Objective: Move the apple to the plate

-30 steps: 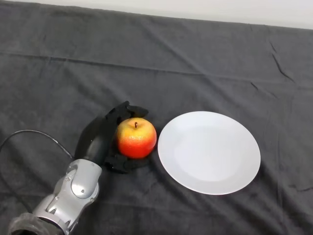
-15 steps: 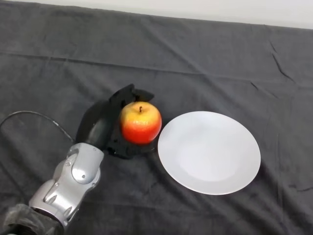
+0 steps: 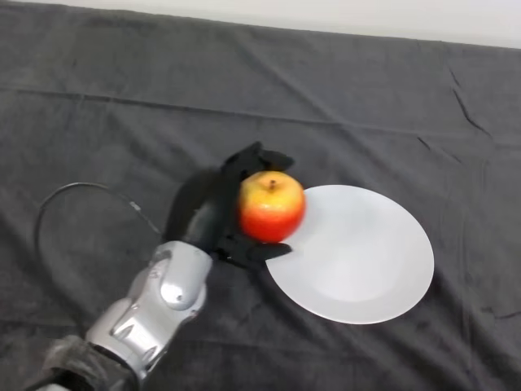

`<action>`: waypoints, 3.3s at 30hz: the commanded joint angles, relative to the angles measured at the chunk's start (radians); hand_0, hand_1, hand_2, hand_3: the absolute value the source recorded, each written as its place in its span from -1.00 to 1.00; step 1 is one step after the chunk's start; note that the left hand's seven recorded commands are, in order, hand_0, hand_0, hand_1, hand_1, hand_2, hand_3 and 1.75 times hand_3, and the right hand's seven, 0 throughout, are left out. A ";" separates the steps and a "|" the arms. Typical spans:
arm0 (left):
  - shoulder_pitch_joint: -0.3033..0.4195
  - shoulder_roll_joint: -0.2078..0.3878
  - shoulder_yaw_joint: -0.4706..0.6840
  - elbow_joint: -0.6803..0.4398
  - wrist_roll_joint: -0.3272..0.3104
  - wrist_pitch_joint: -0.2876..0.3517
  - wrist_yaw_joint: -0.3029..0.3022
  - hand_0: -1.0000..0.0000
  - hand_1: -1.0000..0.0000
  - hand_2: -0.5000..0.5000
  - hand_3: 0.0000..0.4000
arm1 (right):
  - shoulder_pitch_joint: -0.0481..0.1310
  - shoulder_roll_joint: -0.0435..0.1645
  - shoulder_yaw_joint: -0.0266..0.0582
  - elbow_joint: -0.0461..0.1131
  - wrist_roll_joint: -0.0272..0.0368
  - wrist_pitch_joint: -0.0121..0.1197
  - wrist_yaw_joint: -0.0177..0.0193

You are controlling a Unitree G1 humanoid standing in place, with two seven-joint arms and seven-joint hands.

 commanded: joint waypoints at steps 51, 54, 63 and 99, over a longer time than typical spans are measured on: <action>-0.217 0.014 -0.333 0.232 -0.217 -0.173 0.085 1.00 1.00 0.00 -1.00 | 0.130 0.124 -0.0064 0.056 0.0041 0.018 -0.0007; -0.202 0.042 -0.295 0.215 -0.214 -0.204 0.109 1.00 1.00 0.00 -1.00 | 0.130 0.124 -0.0067 0.056 0.0037 0.018 -0.0008; -0.134 0.153 -0.153 0.160 -0.236 -0.306 0.154 1.00 1.00 0.00 -1.00 | 0.131 0.124 -0.0074 0.056 0.0028 0.018 -0.0010; 0.121 0.472 0.452 0.278 -0.447 -0.505 0.183 1.00 1.00 0.00 -1.00 | 0.131 0.124 -0.0086 0.055 0.0009 0.019 -0.0017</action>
